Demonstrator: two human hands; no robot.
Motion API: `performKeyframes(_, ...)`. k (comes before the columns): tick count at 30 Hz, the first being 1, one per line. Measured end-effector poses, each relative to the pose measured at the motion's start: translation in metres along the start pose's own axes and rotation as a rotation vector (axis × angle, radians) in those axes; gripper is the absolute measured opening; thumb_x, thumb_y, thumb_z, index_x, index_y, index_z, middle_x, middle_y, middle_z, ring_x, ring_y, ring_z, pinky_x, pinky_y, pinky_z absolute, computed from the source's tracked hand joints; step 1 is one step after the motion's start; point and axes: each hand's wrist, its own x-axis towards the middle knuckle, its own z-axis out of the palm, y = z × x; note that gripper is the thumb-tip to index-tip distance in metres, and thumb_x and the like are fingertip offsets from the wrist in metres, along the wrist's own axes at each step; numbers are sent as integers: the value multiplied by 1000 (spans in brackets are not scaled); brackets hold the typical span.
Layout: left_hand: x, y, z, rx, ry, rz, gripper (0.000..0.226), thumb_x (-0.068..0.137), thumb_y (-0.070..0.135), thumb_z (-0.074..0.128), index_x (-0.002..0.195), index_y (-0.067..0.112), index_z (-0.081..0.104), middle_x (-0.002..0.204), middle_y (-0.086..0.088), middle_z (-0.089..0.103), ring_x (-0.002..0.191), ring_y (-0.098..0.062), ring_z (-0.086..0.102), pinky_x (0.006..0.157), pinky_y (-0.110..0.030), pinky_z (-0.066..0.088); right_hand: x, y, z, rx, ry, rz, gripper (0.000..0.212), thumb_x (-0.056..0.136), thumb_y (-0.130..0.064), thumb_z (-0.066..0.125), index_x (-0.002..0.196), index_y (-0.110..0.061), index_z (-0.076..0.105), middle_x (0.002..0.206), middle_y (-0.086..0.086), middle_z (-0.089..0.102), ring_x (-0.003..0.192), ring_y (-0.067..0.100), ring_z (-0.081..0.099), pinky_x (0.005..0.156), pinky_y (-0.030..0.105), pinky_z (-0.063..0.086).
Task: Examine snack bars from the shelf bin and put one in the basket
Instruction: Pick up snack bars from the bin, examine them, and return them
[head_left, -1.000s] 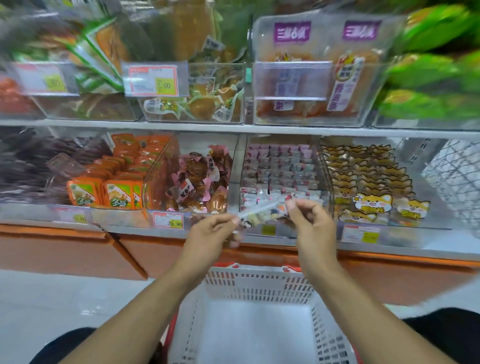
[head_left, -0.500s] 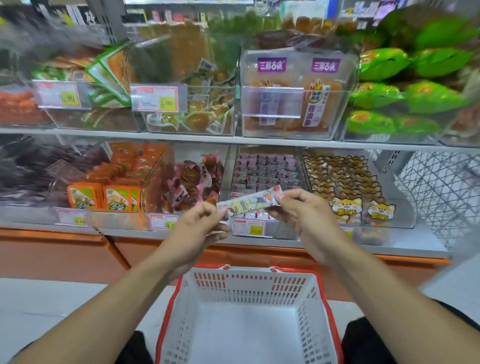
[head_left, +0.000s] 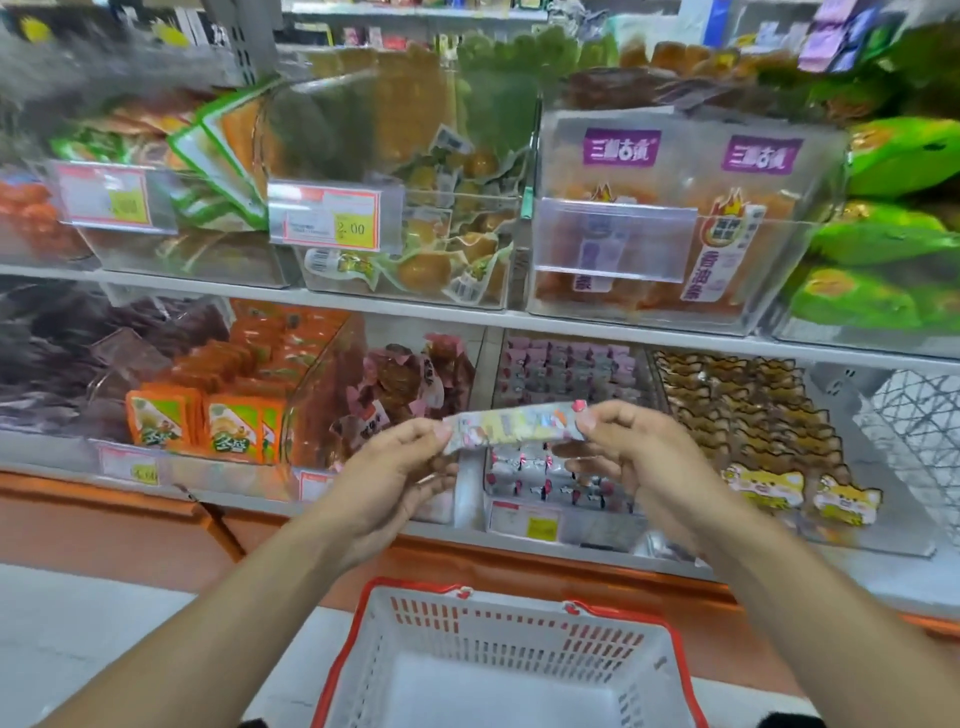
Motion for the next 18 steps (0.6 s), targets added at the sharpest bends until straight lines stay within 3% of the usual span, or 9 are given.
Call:
performKeyframes(4, 15, -20, 6, 140, 114, 85, 22, 97, 18, 59, 76, 15, 65, 81, -4, 69, 70, -10, 67, 64, -21, 56, 8, 28, -1, 151, 31, 0, 18, 84, -23, 71, 91, -7, 64, 106, 26, 71, 97, 30, 73, 82, 31, 60)
performKeyframes(7, 23, -29, 12, 101, 174, 118, 24, 102, 10, 52, 80, 11, 61, 85, -8, 74, 74, -16, 71, 59, -20, 55, 11, 34, -2, 218, -22, -58, 19, 86, -18, 74, 98, -12, 61, 113, 11, 72, 99, 26, 70, 82, 29, 59)
performKeyframes(10, 26, -33, 12, 70, 215, 111, 30, 103, 7, 46, 76, 12, 59, 85, -9, 75, 76, -17, 72, 60, -21, 55, 7, 40, 1, 20, -80, -144, 42, 80, -15, 83, 114, -32, 65, 129, -7, 68, 112, 16, 69, 85, 22, 56)
performKeyframes(13, 29, -30, 16, 97, 193, 123, 40, 101, 5, 49, 65, 18, 60, 81, -9, 72, 74, -14, 71, 60, -22, 56, 5, 45, 4, -79, -71, -215, 44, 81, 2, 80, 109, -32, 71, 122, -11, 69, 113, 11, 68, 83, 17, 55)
performKeyframes(16, 29, -29, 15, 54, 186, 147, 22, 98, 3, 55, 82, 16, 61, 82, -12, 68, 71, -18, 71, 61, -23, 57, 3, 47, 6, -18, 58, -201, 30, 79, -11, 79, 103, -29, 75, 117, -2, 73, 99, 22, 75, 80, 25, 60)
performKeyframes(18, 26, -30, 13, 23, 149, 149, 5, 96, 12, 60, 99, 10, 64, 98, -18, 73, 83, -28, 76, 66, -24, 58, 3, 47, 7, 17, 133, -172, 33, 71, -30, 81, 104, -26, 76, 107, 3, 77, 86, 22, 76, 73, 25, 60)
